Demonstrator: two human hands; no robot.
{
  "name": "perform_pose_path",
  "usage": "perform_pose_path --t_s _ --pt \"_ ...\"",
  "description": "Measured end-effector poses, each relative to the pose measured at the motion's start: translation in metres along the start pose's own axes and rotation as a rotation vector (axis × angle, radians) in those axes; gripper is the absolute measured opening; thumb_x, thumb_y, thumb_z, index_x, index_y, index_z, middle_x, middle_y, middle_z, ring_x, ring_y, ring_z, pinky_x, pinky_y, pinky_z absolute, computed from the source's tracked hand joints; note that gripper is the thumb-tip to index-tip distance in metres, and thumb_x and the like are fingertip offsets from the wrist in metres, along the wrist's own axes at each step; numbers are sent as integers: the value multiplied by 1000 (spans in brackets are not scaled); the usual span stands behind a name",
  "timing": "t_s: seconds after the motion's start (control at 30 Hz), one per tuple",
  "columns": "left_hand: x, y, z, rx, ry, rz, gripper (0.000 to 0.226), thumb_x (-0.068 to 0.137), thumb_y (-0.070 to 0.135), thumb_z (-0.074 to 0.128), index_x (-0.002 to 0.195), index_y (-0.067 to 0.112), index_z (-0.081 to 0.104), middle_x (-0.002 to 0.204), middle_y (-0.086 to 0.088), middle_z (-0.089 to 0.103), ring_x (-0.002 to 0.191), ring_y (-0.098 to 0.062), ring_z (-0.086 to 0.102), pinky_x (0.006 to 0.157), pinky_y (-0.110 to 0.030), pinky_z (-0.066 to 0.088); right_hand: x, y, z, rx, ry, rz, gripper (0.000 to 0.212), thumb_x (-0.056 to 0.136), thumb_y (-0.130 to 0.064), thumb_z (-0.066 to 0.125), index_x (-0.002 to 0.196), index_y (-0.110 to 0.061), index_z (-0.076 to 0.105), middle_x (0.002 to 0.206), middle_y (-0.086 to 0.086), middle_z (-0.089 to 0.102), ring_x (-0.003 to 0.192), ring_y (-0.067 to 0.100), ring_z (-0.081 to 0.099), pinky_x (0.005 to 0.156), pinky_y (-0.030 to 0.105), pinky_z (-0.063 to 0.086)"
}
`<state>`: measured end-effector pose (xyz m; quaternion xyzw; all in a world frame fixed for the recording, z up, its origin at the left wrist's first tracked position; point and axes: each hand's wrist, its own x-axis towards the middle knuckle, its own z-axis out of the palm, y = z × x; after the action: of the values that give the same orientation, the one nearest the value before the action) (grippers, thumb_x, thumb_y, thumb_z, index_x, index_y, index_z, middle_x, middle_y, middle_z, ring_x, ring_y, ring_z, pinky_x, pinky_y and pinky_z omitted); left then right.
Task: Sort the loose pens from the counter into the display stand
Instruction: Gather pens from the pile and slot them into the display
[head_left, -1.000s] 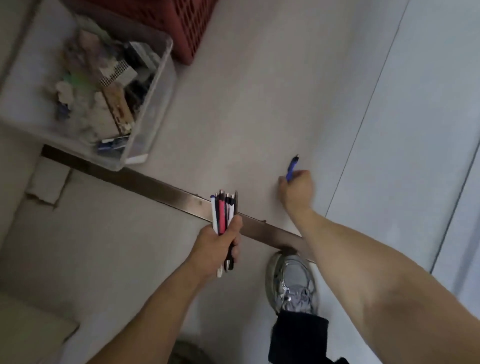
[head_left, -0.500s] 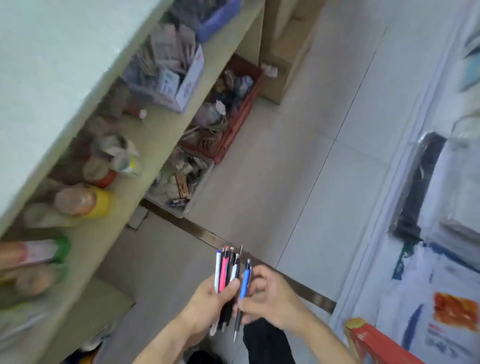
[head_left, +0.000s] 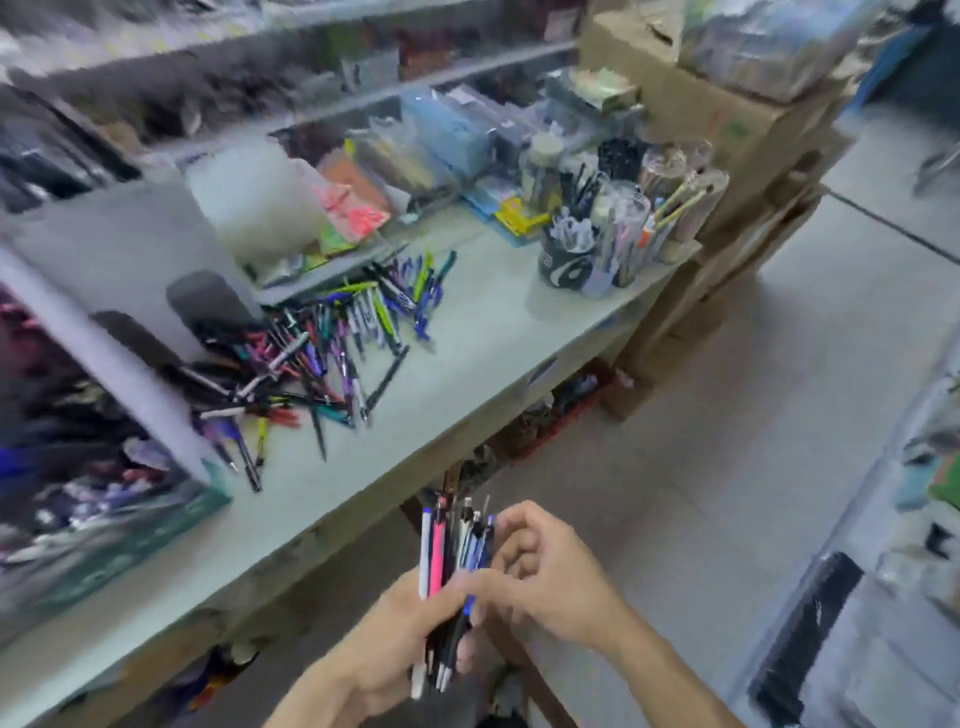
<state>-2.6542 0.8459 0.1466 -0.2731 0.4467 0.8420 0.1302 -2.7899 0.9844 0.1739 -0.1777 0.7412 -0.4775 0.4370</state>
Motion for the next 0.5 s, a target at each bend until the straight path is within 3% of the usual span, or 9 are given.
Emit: perform_pose_path --t_s 0.1,0.2,0.27,0.4,0.5 --pt "-46 18 -34 32 110 142 64 83 40 77 113 -10 51 82 -20 60 64 -28 53 59 -34 46 11 -37 50 32 -31 -60 33 87 -25 81 103 -8 57 71 10 63 56 24 62 51 34 52" --pt "-88 34 -71 97 215 220 38 95 28 67 116 -1 56 83 -14 66 66 -27 58 61 -35 48 27 -67 104 14 -45 -111 21 89 -11 77 99 -4 60 79 26 63 57 27 63 54 38 55" --pt "-116 44 -98 120 261 248 30 96 27 64 110 1 61 82 -13 68 66 -25 59 62 -33 49 36 -88 139 39 -56 -142 15 90 -2 74 98 -3 62 78 24 63 56 26 64 56 41 57" --pt "-171 63 -144 103 333 323 32 95 31 68 90 -1 68 65 -16 62 55 -25 54 54 -27 45 51 -136 200 101 -17 -254 28 89 3 72 112 -8 60 79 24 68 59 26 67 60 38 59" --pt "-199 76 -171 31 502 412 22 95 14 66 91 -8 65 59 -9 64 47 -20 51 49 -26 43 57 -174 236 72 -69 -359 23 87 -2 75 107 -8 64 77 17 73 63 25 71 60 29 58"
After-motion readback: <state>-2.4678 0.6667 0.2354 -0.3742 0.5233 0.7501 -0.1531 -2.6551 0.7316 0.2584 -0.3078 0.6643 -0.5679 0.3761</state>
